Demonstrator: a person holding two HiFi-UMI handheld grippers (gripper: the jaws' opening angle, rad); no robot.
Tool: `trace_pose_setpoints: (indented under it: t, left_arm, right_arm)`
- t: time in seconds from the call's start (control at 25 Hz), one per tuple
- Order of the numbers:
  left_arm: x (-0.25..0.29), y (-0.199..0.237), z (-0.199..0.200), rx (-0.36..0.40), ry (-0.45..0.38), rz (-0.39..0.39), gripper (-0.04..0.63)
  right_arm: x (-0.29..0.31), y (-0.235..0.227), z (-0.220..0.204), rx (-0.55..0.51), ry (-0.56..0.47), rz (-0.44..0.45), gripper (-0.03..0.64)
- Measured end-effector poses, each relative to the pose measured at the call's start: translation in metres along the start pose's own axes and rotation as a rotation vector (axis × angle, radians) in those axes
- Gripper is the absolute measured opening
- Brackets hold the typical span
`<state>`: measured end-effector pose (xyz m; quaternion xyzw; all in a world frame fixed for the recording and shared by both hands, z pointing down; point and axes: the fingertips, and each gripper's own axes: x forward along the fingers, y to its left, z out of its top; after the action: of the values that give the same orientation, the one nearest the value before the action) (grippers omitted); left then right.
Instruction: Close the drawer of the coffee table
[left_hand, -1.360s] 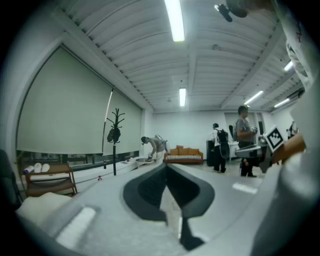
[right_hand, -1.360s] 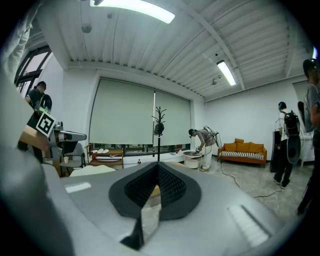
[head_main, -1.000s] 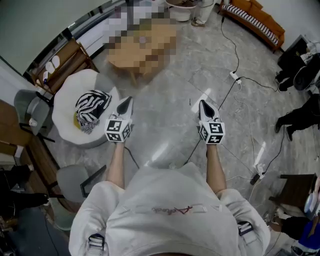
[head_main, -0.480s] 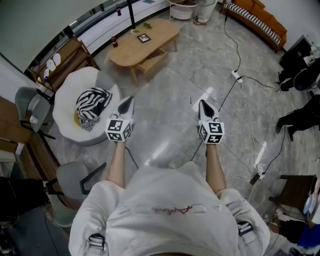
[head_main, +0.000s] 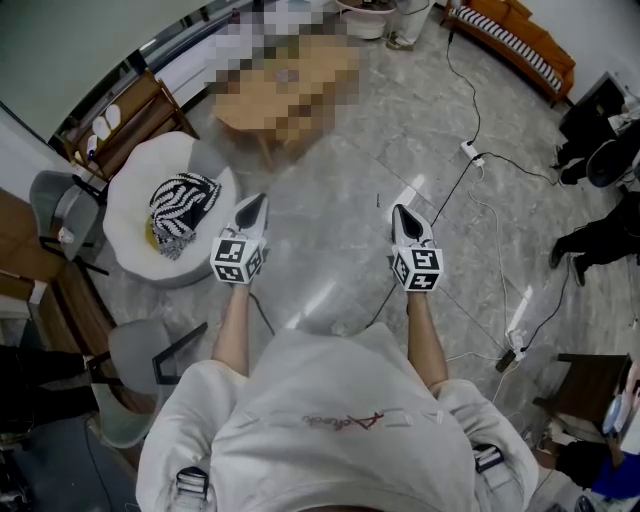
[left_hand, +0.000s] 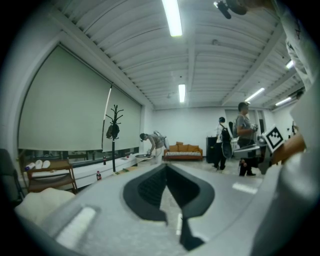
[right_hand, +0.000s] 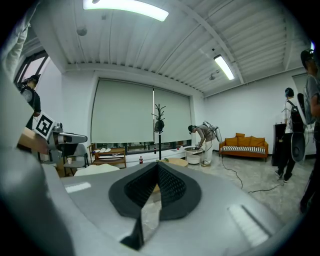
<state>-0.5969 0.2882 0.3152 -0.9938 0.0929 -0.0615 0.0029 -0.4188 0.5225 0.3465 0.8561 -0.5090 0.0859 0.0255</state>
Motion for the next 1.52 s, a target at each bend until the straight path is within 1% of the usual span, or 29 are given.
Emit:
trace_pose_setpoints:
  t: [0.44,0.88,1.08,1.52]
  left_arm:
    - [0.017,-0.029,-0.006,-0.003,0.007,0.024,0.000]
    - [0.023,-0.027,-0.013,-0.018,0.016,0.054,0.000]
    - [0.022,-0.025,-0.012,-0.011,0.015,0.068,0.000]
    - [0.025,-0.027,-0.028,-0.024,0.038,0.075,0.000]
  right_arm:
    - [0.003,-0.029,-0.006,-0.006,0.007,0.041,0.005]
    - [0.019,-0.033,-0.009,-0.016,0.023,0.083,0.005]
    - [0.024,-0.032,-0.010,-0.015,0.022,0.099,0.005]
    - [0.030,-0.030,-0.027,0.000,0.042,0.111,0.005]
